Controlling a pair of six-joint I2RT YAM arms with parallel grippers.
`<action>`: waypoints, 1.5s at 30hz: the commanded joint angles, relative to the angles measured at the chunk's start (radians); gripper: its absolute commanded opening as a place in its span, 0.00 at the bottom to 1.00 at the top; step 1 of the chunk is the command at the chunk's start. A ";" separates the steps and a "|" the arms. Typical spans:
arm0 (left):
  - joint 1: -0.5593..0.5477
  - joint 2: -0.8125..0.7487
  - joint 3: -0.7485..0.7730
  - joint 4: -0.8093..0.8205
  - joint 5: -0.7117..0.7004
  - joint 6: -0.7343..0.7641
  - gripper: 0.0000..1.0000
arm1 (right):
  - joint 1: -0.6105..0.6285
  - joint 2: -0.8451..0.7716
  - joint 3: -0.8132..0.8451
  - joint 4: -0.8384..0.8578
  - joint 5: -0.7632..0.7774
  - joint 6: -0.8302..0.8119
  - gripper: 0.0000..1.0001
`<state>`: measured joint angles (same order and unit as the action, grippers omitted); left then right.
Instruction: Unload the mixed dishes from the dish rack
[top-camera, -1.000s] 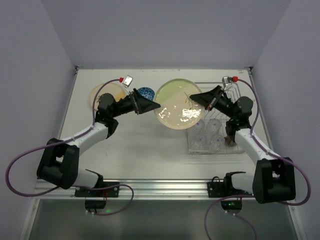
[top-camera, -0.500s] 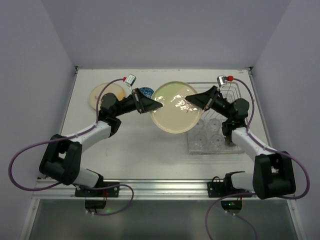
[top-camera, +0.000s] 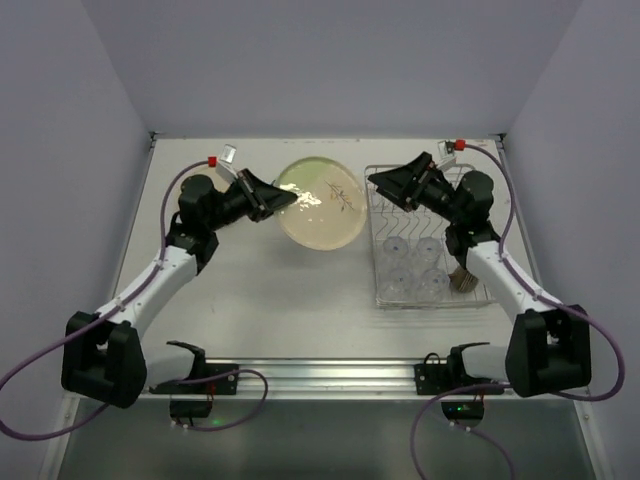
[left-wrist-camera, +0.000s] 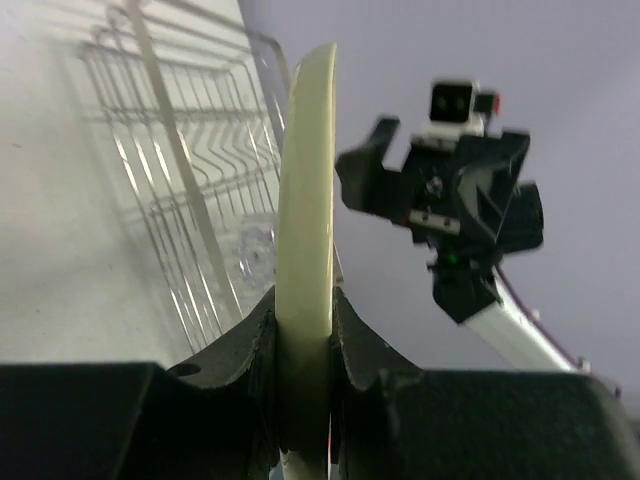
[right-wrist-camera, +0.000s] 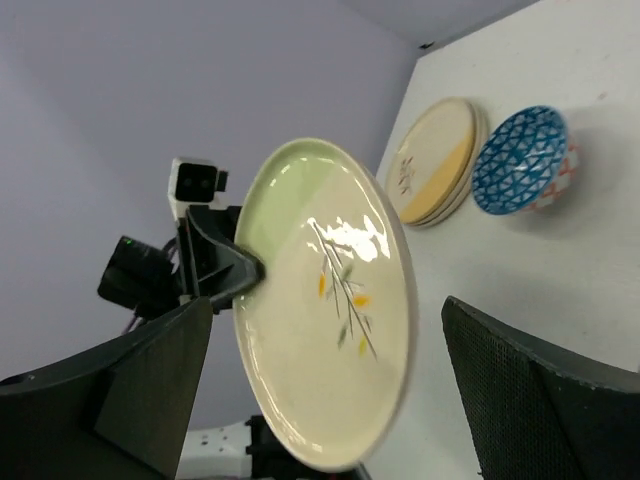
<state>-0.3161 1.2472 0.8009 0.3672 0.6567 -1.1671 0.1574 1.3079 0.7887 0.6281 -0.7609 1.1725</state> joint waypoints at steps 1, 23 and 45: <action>0.126 -0.083 0.127 -0.063 -0.117 -0.069 0.00 | -0.002 -0.097 0.112 -0.443 0.208 -0.285 0.99; 0.678 0.335 0.109 0.213 -0.278 -0.103 0.00 | -0.010 -0.938 -0.132 -0.789 0.291 -0.435 0.99; 0.664 0.469 0.038 0.202 -0.293 0.015 0.53 | -0.009 -1.021 -0.111 -0.926 0.336 -0.519 0.99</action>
<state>0.3611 1.7306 0.8036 0.5312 0.3630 -1.2083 0.1501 0.2932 0.6395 -0.2729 -0.4538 0.6849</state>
